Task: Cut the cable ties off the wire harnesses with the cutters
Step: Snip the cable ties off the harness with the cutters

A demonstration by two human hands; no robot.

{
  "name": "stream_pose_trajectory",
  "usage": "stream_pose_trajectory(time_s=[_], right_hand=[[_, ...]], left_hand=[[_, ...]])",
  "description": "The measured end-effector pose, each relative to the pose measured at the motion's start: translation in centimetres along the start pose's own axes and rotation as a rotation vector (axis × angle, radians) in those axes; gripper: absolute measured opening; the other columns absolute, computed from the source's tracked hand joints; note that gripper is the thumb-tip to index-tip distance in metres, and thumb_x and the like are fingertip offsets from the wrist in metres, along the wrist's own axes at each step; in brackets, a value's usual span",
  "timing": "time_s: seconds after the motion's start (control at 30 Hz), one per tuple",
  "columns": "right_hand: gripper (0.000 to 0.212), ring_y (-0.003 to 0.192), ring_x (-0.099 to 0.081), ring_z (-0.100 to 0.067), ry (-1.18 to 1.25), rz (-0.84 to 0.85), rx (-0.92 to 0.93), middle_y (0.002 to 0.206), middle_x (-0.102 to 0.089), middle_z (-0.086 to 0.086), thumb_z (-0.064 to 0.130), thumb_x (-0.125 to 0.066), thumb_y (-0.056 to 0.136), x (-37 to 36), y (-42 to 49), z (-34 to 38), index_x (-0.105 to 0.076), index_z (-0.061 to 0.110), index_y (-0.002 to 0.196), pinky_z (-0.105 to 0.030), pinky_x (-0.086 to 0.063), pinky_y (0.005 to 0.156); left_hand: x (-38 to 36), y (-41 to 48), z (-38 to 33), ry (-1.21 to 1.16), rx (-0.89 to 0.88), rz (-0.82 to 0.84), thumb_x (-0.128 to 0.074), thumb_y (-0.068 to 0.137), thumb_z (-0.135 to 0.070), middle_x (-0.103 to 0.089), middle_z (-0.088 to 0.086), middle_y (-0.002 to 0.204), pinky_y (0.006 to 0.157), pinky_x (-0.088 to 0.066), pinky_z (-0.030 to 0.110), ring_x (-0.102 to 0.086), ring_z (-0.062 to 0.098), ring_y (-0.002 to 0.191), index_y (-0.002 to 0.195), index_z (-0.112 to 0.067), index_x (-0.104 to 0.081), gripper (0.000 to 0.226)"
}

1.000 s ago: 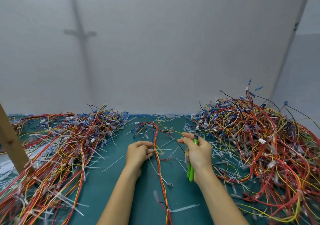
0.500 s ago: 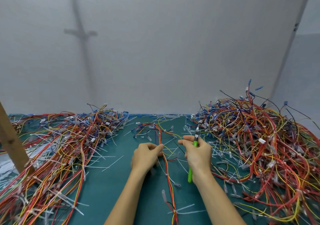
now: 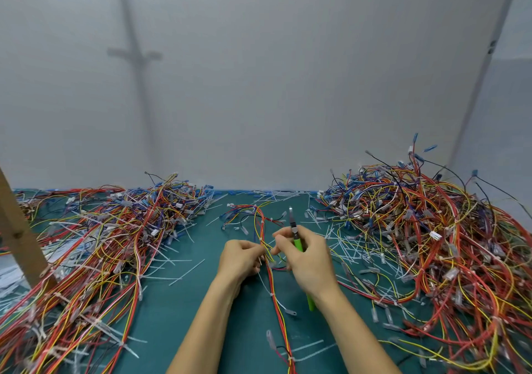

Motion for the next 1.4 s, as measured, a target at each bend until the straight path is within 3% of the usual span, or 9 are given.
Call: stream_pose_trajectory(time_s=[0.1, 0.23, 0.37, 0.5, 0.67, 0.83, 1.03, 1.23, 1.4], right_hand=[[0.006, 0.060, -0.060, -0.003, -0.062, 0.112, 0.037, 0.074, -0.074, 0.007, 0.029, -0.064, 0.086, -1.5, -0.3, 0.2, -0.067, 0.025, 0.083, -0.030, -0.050, 0.062], [0.013, 0.070, -0.063, -0.012, -0.116, 0.144, 0.054, 0.078, -0.074, 0.007, 0.039, -0.062, 0.080, -2.1, -0.5, 0.4, -0.069, 0.032, 0.088, -0.044, -0.057, 0.070], [0.021, 0.076, -0.066, -0.021, -0.125, 0.109, 0.039, 0.077, -0.072, 0.002, 0.043, -0.066, 0.078, -1.7, -0.5, 0.2, -0.070, 0.025, 0.087, -0.049, -0.056, 0.070], [0.002, 0.070, -0.065, -0.015, -0.097, -0.052, -0.028, 0.079, -0.073, 0.008, 0.028, -0.071, 0.083, 0.4, 0.1, -0.7, -0.070, 0.028, 0.083, -0.045, -0.057, 0.075], [0.006, 0.070, -0.066, -0.013, -0.017, -0.117, -0.095, 0.077, -0.074, 0.008, 0.021, -0.073, 0.083, 1.6, 0.5, -1.7, -0.070, 0.027, 0.081, -0.038, -0.056, 0.071], [0.013, 0.085, -0.072, -0.018, 0.213, -0.111, -0.110, 0.086, -0.076, -0.004, 0.004, -0.072, 0.082, 1.5, 0.8, -1.9, -0.071, 0.016, 0.087, -0.030, -0.052, 0.074], [0.013, 0.049, -0.057, 0.003, 0.320, -0.072, -0.087, 0.082, -0.075, -0.006, -0.006, -0.062, 0.088, 1.3, 0.4, -0.9, -0.069, 0.004, 0.092, -0.012, -0.042, 0.044], [0.019, 0.048, -0.052, 0.001, 0.317, -0.049, -0.101, 0.083, -0.074, -0.010, -0.004, -0.056, 0.090, 0.8, 0.0, -0.5, -0.074, 0.001, 0.090, -0.013, -0.040, 0.045], [0.012, 0.040, -0.046, -0.008, 0.357, -0.038, -0.145, 0.066, -0.067, -0.002, 0.008, -0.058, 0.095, 0.3, 0.3, -1.1, -0.069, 0.007, 0.090, -0.018, -0.041, 0.047]], left_hand=[[0.3, 0.2, 0.1, 0.033, 0.003, -0.012, -0.060, 0.088, -0.011, -0.052, -0.001, 0.045, 0.045, -0.042, 0.022, -0.045, 0.012, 0.041, 0.067, -0.009, -0.064, 0.021], [-0.3, -0.1, 0.1, -0.096, 0.034, 0.048, -0.054, 0.089, -0.010, -0.057, -0.001, 0.052, 0.043, -0.038, 0.019, -0.043, 0.009, 0.039, 0.067, -0.012, -0.069, 0.027], [-1.5, -0.7, -0.2, -0.344, 0.115, 0.179, -0.056, 0.086, -0.014, -0.077, 0.007, 0.088, 0.048, -0.045, 0.017, -0.060, 0.007, 0.050, 0.095, -0.010, -0.077, 0.023], [-1.6, -0.7, -0.4, -0.436, 0.129, 0.280, -0.056, 0.090, -0.015, -0.076, 0.008, 0.098, 0.053, -0.049, 0.017, -0.069, 0.009, 0.066, 0.099, -0.008, -0.071, 0.019], [-1.7, -0.8, -1.2, -0.382, -0.007, 0.328, -0.080, 0.071, -0.030, -0.062, -0.005, 0.075, 0.055, -0.043, 0.017, -0.049, 0.007, 0.058, 0.090, -0.017, -0.078, 0.024], [-2.1, -1.2, -2.3, -0.447, -0.091, 0.385, -0.079, 0.068, -0.035, -0.070, 0.000, 0.085, 0.068, -0.053, 0.020, -0.067, 0.008, 0.076, 0.088, -0.018, -0.078, 0.026], [-2.9, -1.8, -3.6, -0.547, -0.132, 0.441, -0.070, 0.079, -0.022, -0.074, 0.009, 0.098, 0.071, -0.055, 0.021, -0.071, 0.012, 0.081, 0.114, -0.005, -0.068, 0.040], [-3.5, -2.6, -4.1, -0.644, -0.124, 0.575, -0.059, 0.088, -0.011, -0.068, 0.013, 0.122, 0.075, -0.056, 0.021, -0.070, 0.016, 0.101, 0.125, -0.003, -0.059, 0.039], [-3.0, -2.1, -4.1, -0.650, -0.126, 0.518, -0.065, 0.083, -0.014, -0.070, 0.011, 0.119, 0.071, -0.057, 0.021, -0.071, 0.018, 0.100, 0.121, -0.004, -0.056, 0.041]])
Point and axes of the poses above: each hand's wrist, its own y-axis towards the middle knuckle, its own x-axis out of the back of the hand, z = x × y, the point moved 10 cm from there along y, towards the middle knuckle
